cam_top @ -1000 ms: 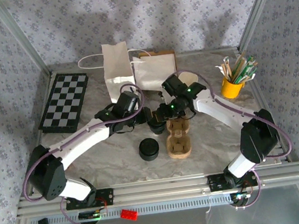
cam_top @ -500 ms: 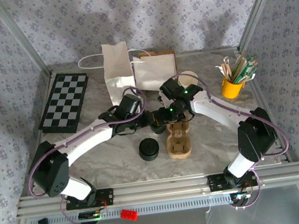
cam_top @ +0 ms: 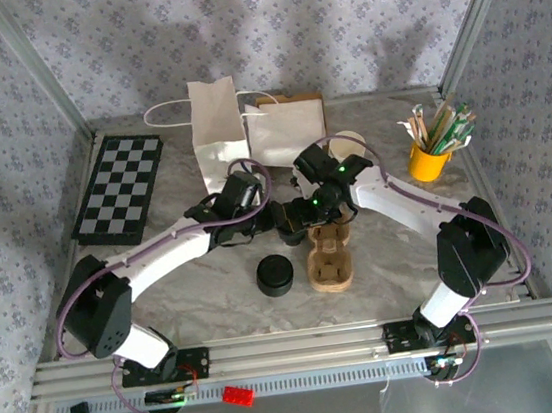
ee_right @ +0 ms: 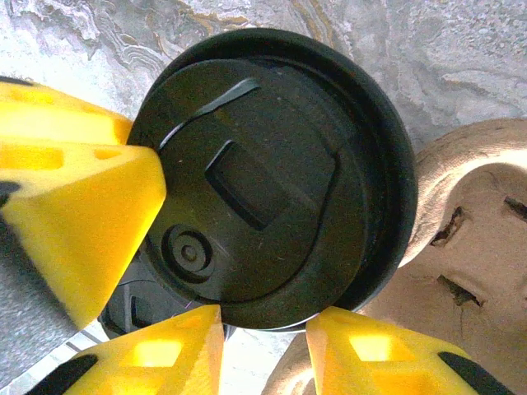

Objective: Pack the takeout coffee

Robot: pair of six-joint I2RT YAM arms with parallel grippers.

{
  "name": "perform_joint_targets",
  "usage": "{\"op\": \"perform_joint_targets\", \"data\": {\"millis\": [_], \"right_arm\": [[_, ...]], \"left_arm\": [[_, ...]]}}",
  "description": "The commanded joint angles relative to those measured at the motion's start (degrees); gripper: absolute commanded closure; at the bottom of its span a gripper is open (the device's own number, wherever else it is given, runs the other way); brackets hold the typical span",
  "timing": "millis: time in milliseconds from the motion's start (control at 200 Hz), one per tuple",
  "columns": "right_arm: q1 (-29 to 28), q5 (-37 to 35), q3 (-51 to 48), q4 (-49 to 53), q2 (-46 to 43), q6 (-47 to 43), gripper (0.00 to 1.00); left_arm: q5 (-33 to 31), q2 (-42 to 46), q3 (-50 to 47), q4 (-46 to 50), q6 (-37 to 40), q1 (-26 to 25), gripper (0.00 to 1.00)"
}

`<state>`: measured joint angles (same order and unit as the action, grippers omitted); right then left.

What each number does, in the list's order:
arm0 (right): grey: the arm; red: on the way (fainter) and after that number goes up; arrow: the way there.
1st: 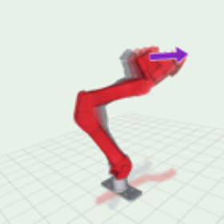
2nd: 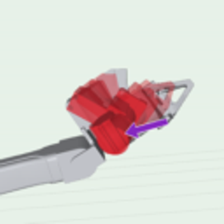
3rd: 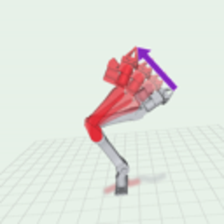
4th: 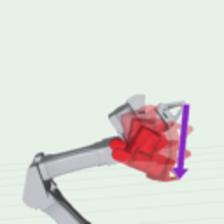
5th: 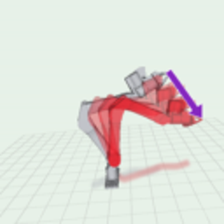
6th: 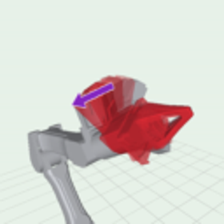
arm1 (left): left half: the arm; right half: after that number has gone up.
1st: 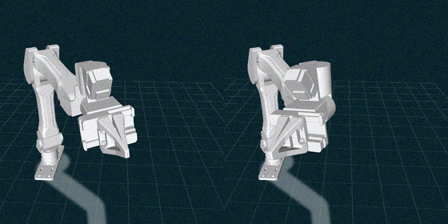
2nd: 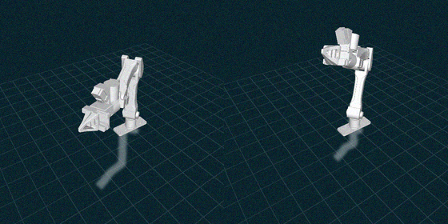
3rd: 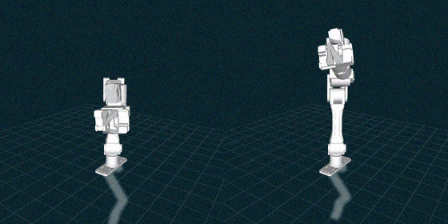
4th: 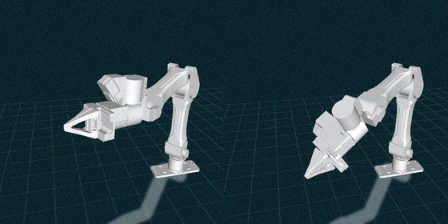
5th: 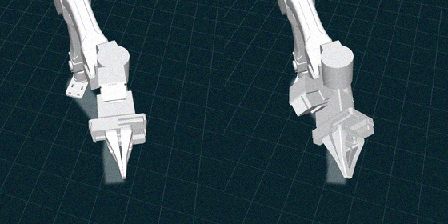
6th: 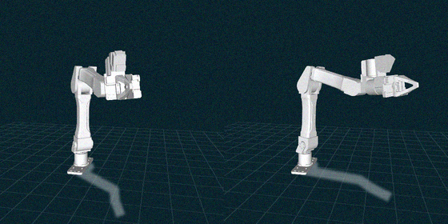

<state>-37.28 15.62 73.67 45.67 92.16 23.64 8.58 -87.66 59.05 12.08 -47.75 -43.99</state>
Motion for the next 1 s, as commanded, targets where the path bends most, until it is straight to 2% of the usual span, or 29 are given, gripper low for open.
{"op": "perform_joint_targets", "data": {"millis": [0,185,450,995], "right_arm": [[-0.08,-5.87,-0.39,1.03,4.17,-1.76,0.66],[2.48,-5.95,1.27,-1.24,4.61,-2.08,0.66],[4.72,-4.71,4.23,-3.29,5.16,-1.71,0.63],[4.24,-5.07,5.37,0.29,-0.21,-1.40,0.50]], "left_arm": [[2.10,-4.67,1.00,-2.69,1.71,-0.29,0.75],[2.03,-6.57,4.46,-2.15,4.57,0.31,0.76],[2.06,-7.75,7.00,-2.29,4.91,1.49,0.76],[-1.24,-5.42,9.58,1.68,5.83,1.87,0.69]]}}
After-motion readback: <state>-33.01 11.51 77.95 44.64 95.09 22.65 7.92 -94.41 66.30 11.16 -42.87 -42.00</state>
